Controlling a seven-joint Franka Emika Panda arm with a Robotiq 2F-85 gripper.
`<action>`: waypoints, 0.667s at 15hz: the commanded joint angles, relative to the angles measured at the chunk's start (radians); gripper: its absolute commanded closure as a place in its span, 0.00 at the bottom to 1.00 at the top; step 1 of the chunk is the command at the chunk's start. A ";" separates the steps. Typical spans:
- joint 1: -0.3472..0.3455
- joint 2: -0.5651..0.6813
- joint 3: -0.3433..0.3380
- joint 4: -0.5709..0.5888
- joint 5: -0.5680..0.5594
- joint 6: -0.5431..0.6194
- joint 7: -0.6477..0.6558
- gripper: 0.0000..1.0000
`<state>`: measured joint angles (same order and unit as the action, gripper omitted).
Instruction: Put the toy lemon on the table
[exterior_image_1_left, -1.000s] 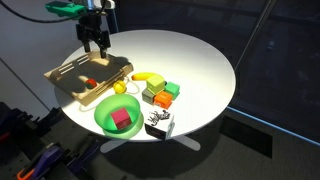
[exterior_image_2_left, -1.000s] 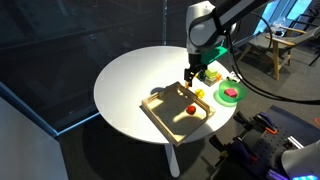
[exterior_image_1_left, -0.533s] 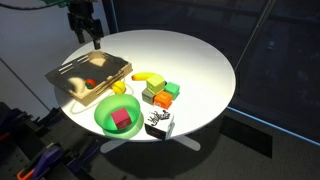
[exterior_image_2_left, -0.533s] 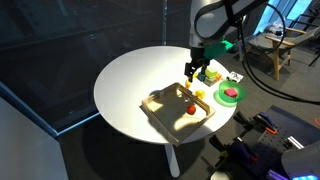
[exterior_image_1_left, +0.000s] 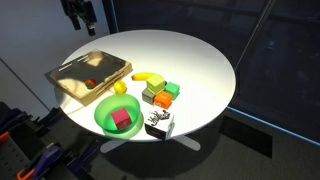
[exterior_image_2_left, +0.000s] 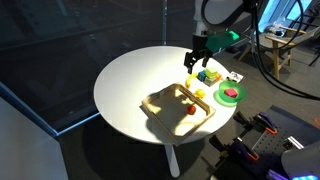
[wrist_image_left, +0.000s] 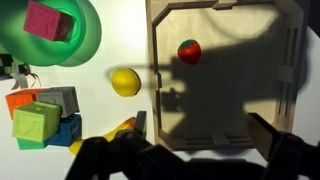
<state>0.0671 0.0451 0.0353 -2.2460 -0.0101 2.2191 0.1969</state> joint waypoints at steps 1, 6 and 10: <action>0.001 -0.057 0.008 -0.015 -0.026 -0.009 0.055 0.00; 0.003 -0.105 0.024 -0.014 -0.056 -0.043 0.048 0.00; 0.004 -0.143 0.039 -0.015 -0.064 -0.089 0.033 0.00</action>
<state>0.0674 -0.0486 0.0650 -2.2467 -0.0551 2.1732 0.2184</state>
